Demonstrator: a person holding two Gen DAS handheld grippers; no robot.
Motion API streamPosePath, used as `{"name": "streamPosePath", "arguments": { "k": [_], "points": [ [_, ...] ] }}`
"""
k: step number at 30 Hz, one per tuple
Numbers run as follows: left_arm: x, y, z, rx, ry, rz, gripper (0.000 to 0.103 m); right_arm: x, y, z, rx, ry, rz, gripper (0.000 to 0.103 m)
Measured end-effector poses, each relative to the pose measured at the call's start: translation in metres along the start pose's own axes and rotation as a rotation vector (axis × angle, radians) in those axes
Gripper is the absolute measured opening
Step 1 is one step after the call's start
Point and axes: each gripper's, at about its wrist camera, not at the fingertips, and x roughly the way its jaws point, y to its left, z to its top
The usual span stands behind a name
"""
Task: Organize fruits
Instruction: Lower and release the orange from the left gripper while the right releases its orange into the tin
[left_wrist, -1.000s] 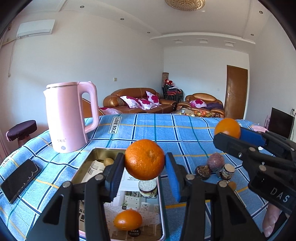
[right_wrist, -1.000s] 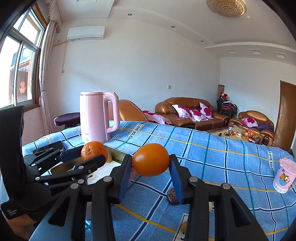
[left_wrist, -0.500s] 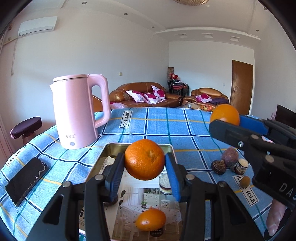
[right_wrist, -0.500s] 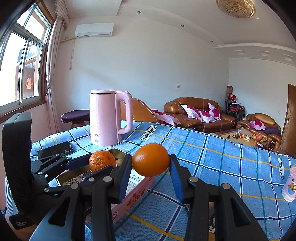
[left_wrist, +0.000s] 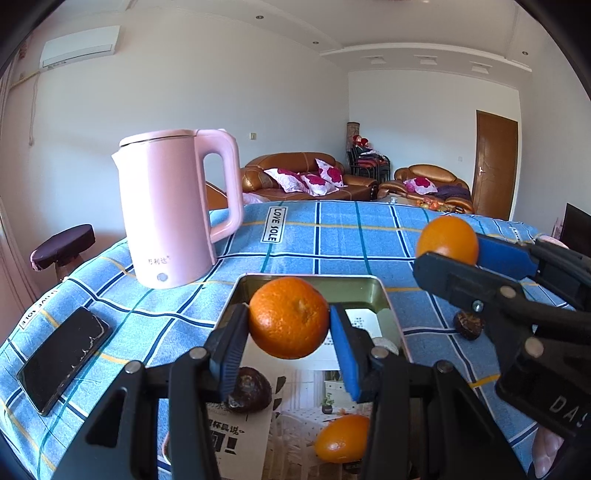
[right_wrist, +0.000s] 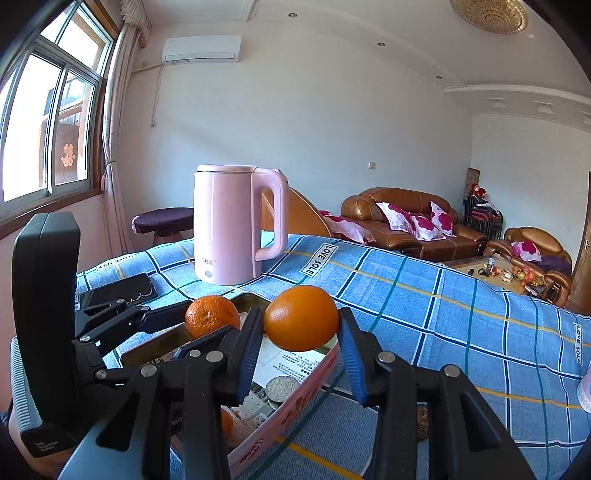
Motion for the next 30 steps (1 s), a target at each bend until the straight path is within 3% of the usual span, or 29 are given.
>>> {"name": "streamPosePath", "arguments": {
  "k": [20,30],
  "points": [
    [0.02,0.015,0.0,-0.014,0.102,0.024,0.046,0.048,-0.006,-0.015,0.082,0.134,0.069,0.043],
    [0.027,0.021,0.0,-0.046,0.145,0.017,0.047,0.063,-0.002,-0.021,0.065,0.18,0.063,0.043]
  ]
}}
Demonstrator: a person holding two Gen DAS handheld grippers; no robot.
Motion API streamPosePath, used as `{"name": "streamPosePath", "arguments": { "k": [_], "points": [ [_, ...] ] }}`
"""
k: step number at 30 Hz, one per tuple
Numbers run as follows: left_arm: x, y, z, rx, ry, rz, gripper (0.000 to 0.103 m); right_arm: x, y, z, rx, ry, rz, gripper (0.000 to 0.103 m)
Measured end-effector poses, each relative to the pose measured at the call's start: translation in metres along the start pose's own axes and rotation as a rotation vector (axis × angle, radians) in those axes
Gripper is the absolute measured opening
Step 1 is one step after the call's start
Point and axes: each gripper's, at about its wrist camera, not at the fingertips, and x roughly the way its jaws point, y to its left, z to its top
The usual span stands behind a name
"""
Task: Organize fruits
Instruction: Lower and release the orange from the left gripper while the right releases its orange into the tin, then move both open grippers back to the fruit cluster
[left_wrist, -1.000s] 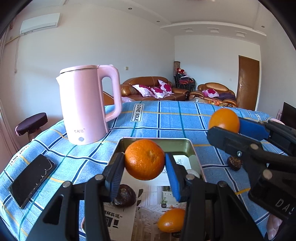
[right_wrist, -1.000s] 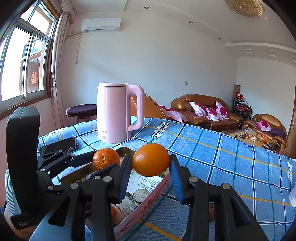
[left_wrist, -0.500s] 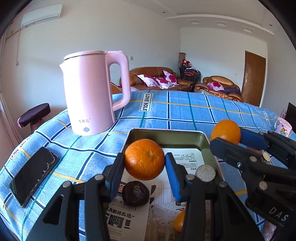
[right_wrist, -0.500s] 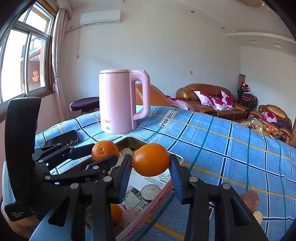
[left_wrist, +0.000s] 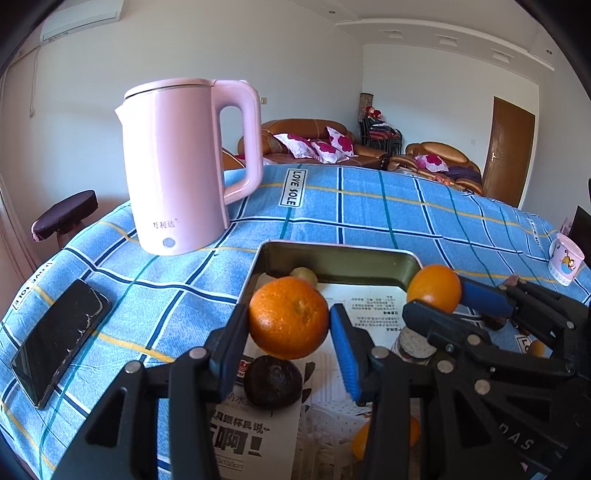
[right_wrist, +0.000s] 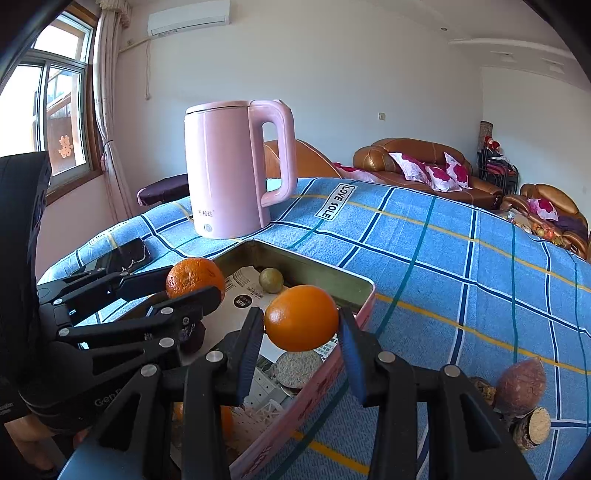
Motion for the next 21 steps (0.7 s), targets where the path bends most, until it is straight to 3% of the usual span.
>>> {"name": "streamPosePath", "arguments": {
  "k": [6,11,18,21],
  "points": [
    [0.001,0.001,0.0,-0.005,0.007,0.008,0.047,0.006,-0.002,0.0,0.001,0.043,0.027,0.044],
    [-0.003,0.0,0.0,-0.002,-0.016,0.01,0.049,0.002,-0.002,-0.001,0.003,0.026,0.008,0.05],
    [-0.013,0.001,-0.002,-0.01,-0.058,0.018,0.08,-0.013,-0.005,-0.004,0.0,-0.022,-0.019,0.056],
    [-0.021,0.0,-0.004,-0.019,-0.085,0.002,0.089,-0.025,-0.009,-0.009,-0.004,-0.037,-0.031,0.065]
  ]
}}
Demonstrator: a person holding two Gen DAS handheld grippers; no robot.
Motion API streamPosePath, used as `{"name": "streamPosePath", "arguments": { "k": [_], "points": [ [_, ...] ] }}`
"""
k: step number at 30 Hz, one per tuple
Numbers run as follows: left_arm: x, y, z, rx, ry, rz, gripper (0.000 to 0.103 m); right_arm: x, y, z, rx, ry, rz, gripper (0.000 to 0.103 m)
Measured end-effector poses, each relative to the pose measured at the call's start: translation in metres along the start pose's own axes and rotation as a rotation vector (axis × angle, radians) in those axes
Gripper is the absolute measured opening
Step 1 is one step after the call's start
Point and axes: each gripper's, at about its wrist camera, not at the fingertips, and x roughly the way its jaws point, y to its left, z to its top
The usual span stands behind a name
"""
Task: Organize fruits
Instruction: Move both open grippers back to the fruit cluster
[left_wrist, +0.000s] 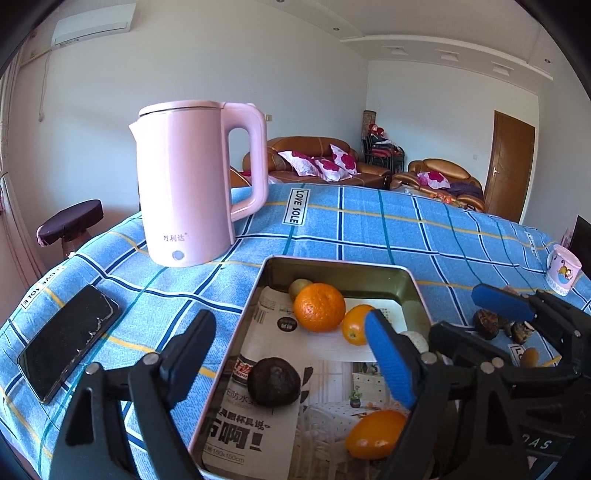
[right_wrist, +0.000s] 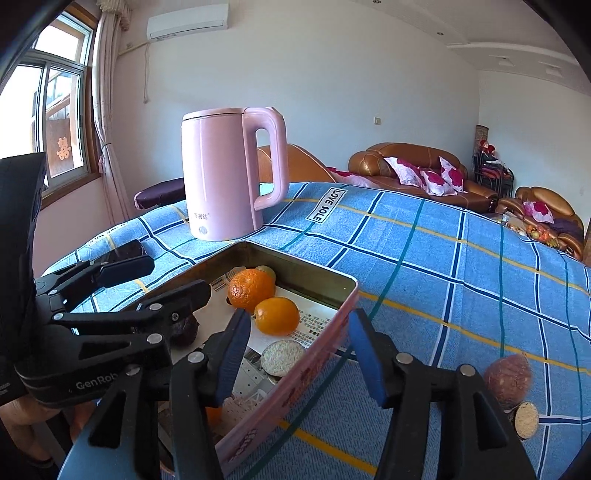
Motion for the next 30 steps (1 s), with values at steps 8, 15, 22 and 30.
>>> {"name": "streamPosePath", "arguments": {
  "k": [8,15,22,30],
  "points": [
    [-0.018,-0.035,0.001,0.029,-0.039,-0.072,0.089,-0.053,-0.026,-0.022,-0.021,-0.035,-0.104,0.07],
    [-0.017,-0.085,-0.003,0.098,-0.011,-0.145,0.089,-0.101,-0.095,-0.047,0.08,-0.029,-0.265,0.071],
    [-0.013,-0.139,-0.011,0.175,0.037,-0.234,0.089,-0.129,-0.155,-0.062,0.241,-0.035,-0.385,0.071],
    [-0.008,-0.201,-0.021,0.265,0.106,-0.345,0.082,-0.135,-0.165,-0.068,0.279,-0.038,-0.409,0.071]
  ]
}}
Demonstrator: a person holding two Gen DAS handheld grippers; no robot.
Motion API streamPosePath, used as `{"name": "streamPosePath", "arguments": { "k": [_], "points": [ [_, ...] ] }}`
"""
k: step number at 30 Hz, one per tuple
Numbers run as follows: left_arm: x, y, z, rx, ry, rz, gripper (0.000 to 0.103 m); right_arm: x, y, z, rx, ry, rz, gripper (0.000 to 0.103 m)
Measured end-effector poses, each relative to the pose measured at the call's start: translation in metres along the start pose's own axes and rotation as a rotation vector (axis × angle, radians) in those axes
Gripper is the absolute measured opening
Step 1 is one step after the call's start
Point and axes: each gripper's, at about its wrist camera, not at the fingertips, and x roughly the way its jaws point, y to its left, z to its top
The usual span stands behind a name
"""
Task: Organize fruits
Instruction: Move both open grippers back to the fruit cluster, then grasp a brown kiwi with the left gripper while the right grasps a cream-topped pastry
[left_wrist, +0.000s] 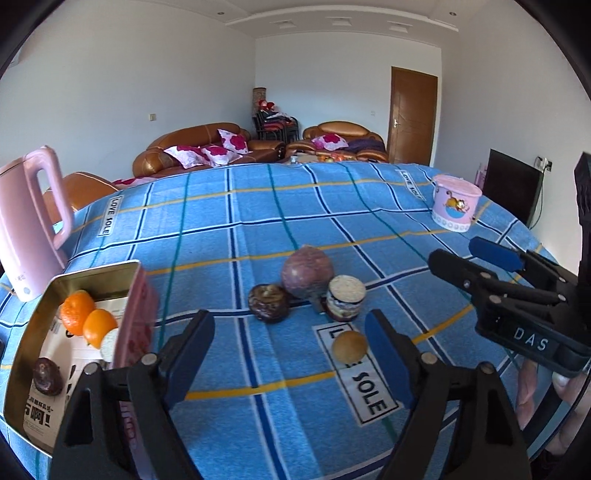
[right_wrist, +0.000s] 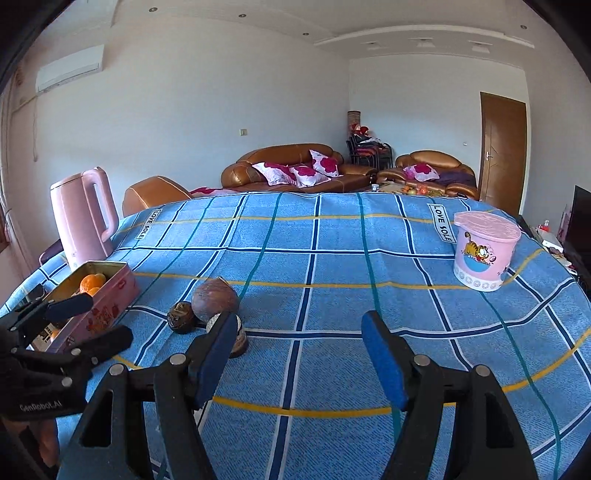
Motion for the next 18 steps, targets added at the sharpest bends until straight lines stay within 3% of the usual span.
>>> {"name": "streamPosePath", "arguments": {
  "k": [4,7,9,13,18],
  "points": [
    [0.023,-0.02,0.001,0.038,0.088,-0.058,0.071,0.001,-0.007,0.0,0.035,0.003,0.001,0.071],
    [0.04,-0.025,0.001,0.044,0.159,-0.093,0.05,0.001,-0.012,0.0,0.06,0.004,0.006,0.071],
    [0.05,-0.024,-0.001,0.028,0.213,-0.13,0.03,0.002,-0.012,0.0,0.061,0.003,0.009,0.071],
    [0.043,-0.018,-0.001,0.017,0.18,-0.131,0.029,0.004,-0.009,0.002,0.055,0.0,0.018,0.071],
    [0.032,0.008,0.009,-0.009,0.09,-0.024,0.029,0.016,0.002,0.007,0.039,0.021,0.05,0.071]
  ]
}}
